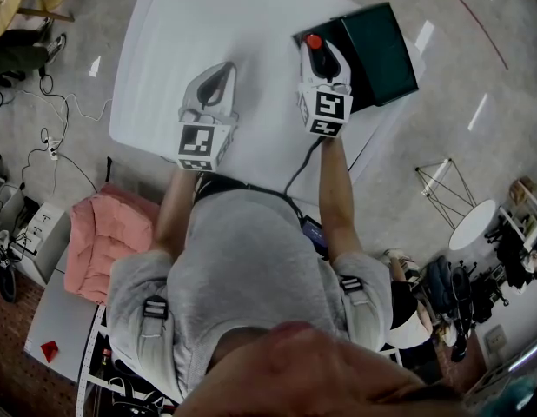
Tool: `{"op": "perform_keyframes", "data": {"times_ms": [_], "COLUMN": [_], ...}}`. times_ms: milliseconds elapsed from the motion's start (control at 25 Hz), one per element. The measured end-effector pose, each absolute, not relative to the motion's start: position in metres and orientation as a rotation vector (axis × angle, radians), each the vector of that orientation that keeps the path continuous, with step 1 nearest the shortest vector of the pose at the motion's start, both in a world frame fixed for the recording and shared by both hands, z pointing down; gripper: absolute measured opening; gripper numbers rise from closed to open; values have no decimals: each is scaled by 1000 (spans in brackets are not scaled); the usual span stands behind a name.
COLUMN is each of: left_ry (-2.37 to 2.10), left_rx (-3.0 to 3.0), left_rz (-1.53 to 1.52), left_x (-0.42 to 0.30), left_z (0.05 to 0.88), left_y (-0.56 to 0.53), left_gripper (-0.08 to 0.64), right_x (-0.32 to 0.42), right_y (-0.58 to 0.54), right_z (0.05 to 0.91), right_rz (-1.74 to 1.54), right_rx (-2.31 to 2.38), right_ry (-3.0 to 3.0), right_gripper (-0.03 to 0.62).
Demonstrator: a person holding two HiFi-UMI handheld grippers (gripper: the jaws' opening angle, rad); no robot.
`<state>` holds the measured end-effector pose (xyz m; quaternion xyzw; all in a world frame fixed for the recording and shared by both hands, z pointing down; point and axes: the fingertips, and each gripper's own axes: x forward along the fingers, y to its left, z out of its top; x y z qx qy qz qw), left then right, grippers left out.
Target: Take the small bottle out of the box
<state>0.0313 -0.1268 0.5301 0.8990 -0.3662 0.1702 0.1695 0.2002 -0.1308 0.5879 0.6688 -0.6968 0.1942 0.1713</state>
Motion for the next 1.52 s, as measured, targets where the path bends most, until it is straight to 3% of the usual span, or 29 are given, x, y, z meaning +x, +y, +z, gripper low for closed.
{"op": "perform_keyframes", "data": {"times_ms": [1520], "left_ry": [-1183], "left_rx": [2642], "left_rz": [278], "left_x": [-21], "left_z": [448], "left_y": [-92], "left_gripper": [12], "right_x": [165], "right_y": [-76], "right_z": [455], "right_rz": [320], "right_rx": [1975], "right_ry": [-2094], "right_gripper": [138]}}
